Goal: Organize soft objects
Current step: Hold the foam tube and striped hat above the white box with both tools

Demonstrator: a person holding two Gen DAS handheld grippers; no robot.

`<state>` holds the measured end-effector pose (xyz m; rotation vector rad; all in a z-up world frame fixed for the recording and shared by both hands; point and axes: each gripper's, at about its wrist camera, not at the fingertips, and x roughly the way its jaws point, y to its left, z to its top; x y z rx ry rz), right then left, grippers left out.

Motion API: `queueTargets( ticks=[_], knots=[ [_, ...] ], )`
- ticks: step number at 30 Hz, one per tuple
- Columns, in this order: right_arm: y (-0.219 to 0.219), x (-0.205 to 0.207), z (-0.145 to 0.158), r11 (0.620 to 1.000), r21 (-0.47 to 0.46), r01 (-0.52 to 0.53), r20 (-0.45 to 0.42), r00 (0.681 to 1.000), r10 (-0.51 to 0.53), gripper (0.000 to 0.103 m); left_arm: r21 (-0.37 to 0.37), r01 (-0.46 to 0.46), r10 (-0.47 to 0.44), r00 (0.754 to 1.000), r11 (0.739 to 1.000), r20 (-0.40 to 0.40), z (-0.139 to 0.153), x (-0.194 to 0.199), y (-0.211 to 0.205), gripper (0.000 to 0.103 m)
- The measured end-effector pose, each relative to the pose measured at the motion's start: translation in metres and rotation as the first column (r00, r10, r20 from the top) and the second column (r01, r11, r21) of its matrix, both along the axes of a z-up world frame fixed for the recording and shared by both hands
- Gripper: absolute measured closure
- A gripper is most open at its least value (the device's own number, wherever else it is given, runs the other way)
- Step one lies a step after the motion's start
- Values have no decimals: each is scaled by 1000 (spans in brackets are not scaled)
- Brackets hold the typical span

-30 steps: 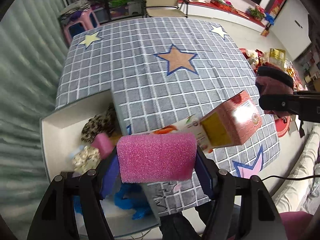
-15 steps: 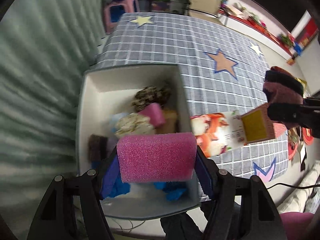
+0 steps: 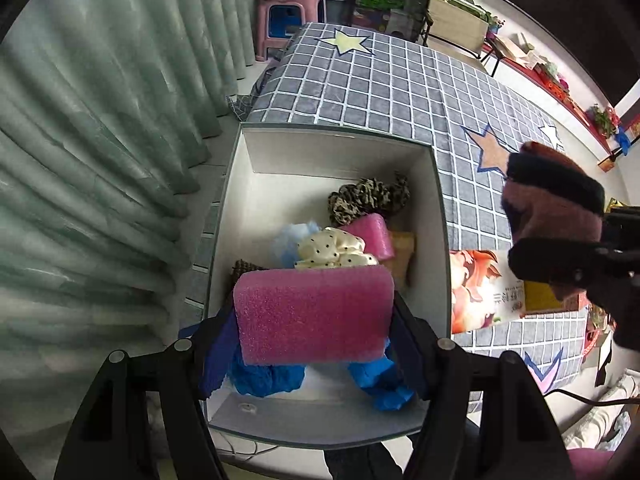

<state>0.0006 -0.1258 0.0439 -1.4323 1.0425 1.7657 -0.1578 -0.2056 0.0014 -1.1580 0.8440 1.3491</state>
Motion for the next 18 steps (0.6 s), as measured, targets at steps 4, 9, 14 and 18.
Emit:
queueTargets(
  ticks=[4, 9, 14, 18],
  knots=[
    [4, -15, -1, 1000, 2, -24, 1, 1000, 24, 66, 2, -8, 8, 1000, 1000, -1, -1, -2, 5, 30],
    [10, -24, -1, 999, 5, -38, 0, 999, 38, 66, 5, -10, 10, 1000, 1000, -1, -2, -3, 11, 30],
    [12, -27, -3, 999, 5, -47, 4, 999, 47, 66, 2, -16, 16, 1000, 1000, 0, -3, -6, 17, 30],
    [14, -27, -5, 999, 1, -45, 4, 999, 45, 66, 0, -18, 18, 1000, 1000, -3, -5, -8, 22, 30]
  ],
)
